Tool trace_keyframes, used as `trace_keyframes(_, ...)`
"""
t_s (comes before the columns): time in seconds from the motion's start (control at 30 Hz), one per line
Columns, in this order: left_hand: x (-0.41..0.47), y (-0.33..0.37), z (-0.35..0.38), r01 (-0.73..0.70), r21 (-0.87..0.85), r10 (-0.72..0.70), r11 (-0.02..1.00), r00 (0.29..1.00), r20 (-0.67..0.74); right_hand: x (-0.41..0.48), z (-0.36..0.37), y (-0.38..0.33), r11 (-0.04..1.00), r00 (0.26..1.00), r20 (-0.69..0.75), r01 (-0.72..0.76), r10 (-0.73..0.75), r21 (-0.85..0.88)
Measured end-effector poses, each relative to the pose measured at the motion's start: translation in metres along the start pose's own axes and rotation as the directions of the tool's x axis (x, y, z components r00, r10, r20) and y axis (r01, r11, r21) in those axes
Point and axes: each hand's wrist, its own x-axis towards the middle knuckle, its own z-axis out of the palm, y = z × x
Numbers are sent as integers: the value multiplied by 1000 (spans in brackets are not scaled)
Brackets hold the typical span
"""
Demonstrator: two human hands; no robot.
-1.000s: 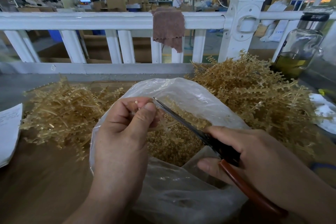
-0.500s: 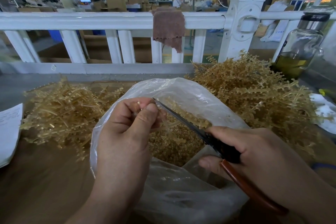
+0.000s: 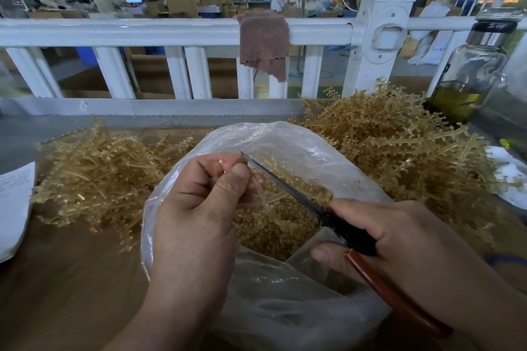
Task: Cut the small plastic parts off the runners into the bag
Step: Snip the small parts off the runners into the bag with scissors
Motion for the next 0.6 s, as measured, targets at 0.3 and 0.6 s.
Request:
trace_keyframes(0.3, 0, -2, 0, 1, 15, -1, 1000, 1000, 3, -1, -3, 1, 999, 1000, 12, 1, -1, -37)
trace_keyframes(0.6, 0, 1, -1, 24, -33, -23, 999, 1000, 19, -1, 0, -4, 1000, 1000, -8, -18, 17, -24)
